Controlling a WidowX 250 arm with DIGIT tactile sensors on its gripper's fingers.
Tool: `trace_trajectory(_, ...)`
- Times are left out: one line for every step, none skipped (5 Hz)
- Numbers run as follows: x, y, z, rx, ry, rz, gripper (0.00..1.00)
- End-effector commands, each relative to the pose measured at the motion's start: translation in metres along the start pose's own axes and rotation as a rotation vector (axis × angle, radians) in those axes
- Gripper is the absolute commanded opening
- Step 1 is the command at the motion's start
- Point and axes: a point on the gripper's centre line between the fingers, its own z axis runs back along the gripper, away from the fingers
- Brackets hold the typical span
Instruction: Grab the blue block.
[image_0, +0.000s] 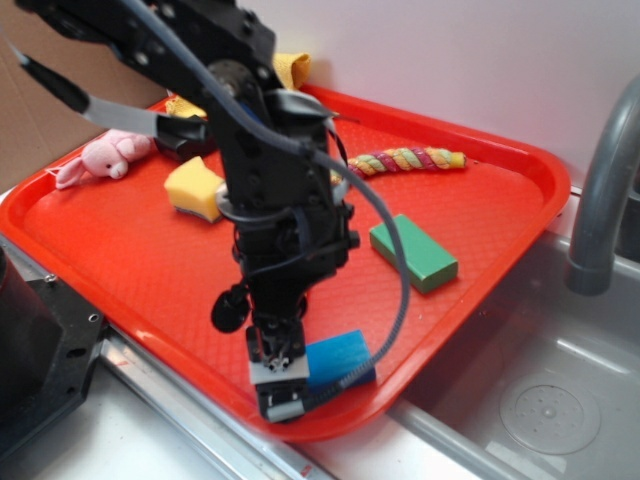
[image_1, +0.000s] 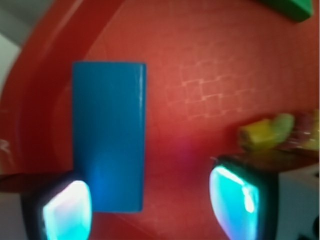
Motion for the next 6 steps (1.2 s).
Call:
trace_trajectory(0.003,-0.007,-0.016,0.011,0.004,0.001,1.00)
trace_trajectory(-0.017,-0.027,-0.027,0.001,-0.001,-0.044,1.00)
trace_trajectory(-0.036,-0.024,-0.014,0.024,0.015,-0.002,1.00)
trace_trajectory(-0.051,-0.008,-0.012,0.025,0.015,0.121,1.00)
trace_trajectory(-0.056,0.025,0.008,-0.001,-0.032,0.174,1.00)
trace_trajectory(-0.055,0.023,0.021,-0.003,-0.086,0.104,1.00)
